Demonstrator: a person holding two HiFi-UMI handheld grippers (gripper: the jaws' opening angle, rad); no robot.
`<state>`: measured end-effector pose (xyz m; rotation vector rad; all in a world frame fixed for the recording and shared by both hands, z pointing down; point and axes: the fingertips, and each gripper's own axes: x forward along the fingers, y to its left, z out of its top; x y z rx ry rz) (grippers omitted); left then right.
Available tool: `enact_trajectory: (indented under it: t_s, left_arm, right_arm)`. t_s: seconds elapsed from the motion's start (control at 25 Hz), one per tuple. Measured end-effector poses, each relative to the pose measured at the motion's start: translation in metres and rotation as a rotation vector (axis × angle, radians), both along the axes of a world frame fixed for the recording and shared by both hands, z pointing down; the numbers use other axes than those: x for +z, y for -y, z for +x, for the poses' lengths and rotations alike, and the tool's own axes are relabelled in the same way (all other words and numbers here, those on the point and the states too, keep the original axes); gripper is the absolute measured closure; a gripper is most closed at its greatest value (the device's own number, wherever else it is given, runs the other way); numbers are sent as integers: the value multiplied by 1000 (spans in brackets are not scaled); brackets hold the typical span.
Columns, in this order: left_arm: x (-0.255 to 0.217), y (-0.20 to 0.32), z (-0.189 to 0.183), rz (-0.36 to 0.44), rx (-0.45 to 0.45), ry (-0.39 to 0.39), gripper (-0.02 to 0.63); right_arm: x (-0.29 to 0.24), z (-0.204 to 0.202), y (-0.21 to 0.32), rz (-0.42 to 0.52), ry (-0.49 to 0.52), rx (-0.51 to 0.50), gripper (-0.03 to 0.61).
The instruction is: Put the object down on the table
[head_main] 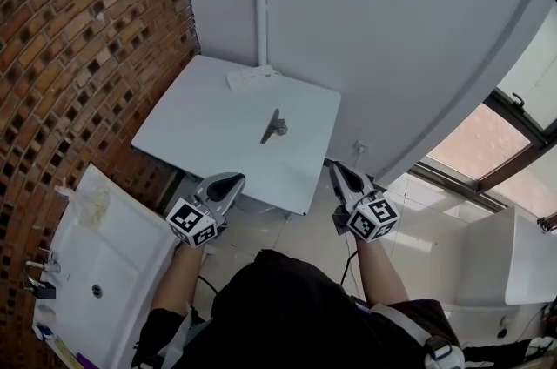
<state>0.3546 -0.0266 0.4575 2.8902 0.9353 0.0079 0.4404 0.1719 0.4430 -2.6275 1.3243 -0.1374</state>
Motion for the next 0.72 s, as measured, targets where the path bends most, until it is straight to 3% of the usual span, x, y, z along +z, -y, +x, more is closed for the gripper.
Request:
enact_trajectory:
  t_s: [0.28,0.72]
  left_arm:
    - [4,-2,-2,-31,24,-11,614]
    - [1,1,4,-9,23,-17,614]
  right_arm:
    - [6,-4,0,-6,14,6,572]
    - [14,0,6,-42,4,-9,574]
